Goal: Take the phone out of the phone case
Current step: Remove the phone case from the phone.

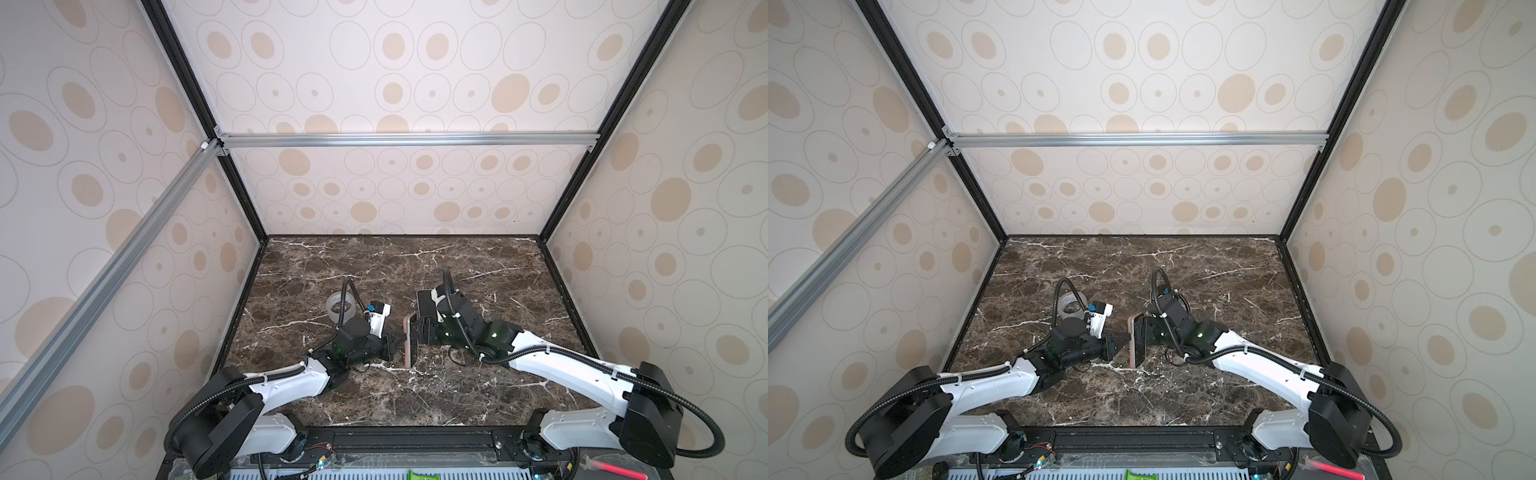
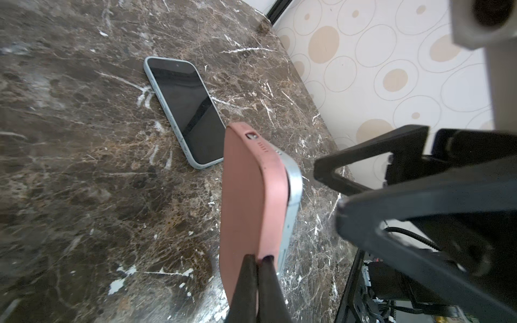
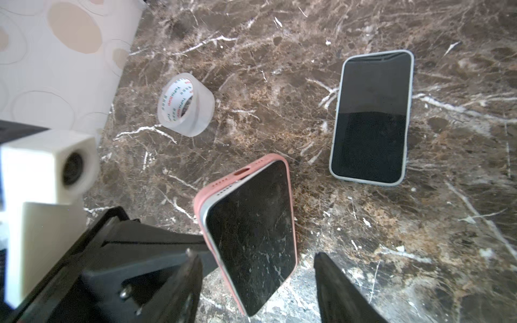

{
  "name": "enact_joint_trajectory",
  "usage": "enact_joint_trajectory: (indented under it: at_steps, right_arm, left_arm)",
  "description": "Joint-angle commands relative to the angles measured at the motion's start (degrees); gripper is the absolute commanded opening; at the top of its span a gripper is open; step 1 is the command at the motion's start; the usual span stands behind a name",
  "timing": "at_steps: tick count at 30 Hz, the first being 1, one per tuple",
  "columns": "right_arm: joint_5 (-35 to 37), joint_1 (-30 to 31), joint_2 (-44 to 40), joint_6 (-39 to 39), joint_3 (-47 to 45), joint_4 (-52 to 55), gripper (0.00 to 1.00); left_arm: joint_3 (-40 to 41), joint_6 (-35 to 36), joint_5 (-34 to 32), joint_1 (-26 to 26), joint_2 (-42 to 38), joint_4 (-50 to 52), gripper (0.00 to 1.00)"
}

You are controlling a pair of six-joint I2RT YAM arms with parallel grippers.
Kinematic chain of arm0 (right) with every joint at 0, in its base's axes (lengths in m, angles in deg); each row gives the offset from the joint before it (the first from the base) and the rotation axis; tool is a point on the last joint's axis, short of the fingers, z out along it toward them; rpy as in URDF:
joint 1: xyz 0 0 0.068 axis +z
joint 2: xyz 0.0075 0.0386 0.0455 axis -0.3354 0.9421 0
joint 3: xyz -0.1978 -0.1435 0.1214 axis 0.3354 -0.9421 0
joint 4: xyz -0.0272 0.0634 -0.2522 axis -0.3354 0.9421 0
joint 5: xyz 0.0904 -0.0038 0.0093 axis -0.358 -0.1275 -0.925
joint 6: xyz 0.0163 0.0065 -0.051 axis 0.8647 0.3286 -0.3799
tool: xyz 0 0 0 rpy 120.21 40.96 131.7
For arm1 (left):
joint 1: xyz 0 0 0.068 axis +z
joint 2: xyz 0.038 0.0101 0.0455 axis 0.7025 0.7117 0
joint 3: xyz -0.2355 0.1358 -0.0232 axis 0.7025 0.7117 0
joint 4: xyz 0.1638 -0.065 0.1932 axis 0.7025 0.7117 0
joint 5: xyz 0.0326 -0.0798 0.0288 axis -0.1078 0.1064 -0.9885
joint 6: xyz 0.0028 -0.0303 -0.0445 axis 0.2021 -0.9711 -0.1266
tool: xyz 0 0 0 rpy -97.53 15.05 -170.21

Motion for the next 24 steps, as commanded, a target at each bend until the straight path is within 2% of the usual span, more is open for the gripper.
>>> enact_joint_trajectory:
  at_steps: [1, 7, 14, 24]
  right_arm:
    - [-0.09, 0.26, -0.73, -1.74, -0.65, -2.73, 0.68]
    - [-0.90, 0.12, 0.96, -1.63, -0.79, -5.19, 0.73]
    - [-4.91, -1.55, 5.94, 3.43, -0.05, -6.03, 0.69]
    - [-5.48, -3.04, 7.99, 4.19, 0.51, -4.77, 0.66]
  left_arm:
    - [-6.53, 3.18, -5.44, -0.71, -3.30, 6.45, 0.00]
    - [-11.38, 4.91, -9.53, -1.70, -3.73, 17.09, 0.00]
    - [-12.17, 5.00, -9.27, -1.76, -1.42, 17.76, 0.00]
    - [-12.05, 4.76, -7.65, -1.78, 0.03, 15.40, 0.00]
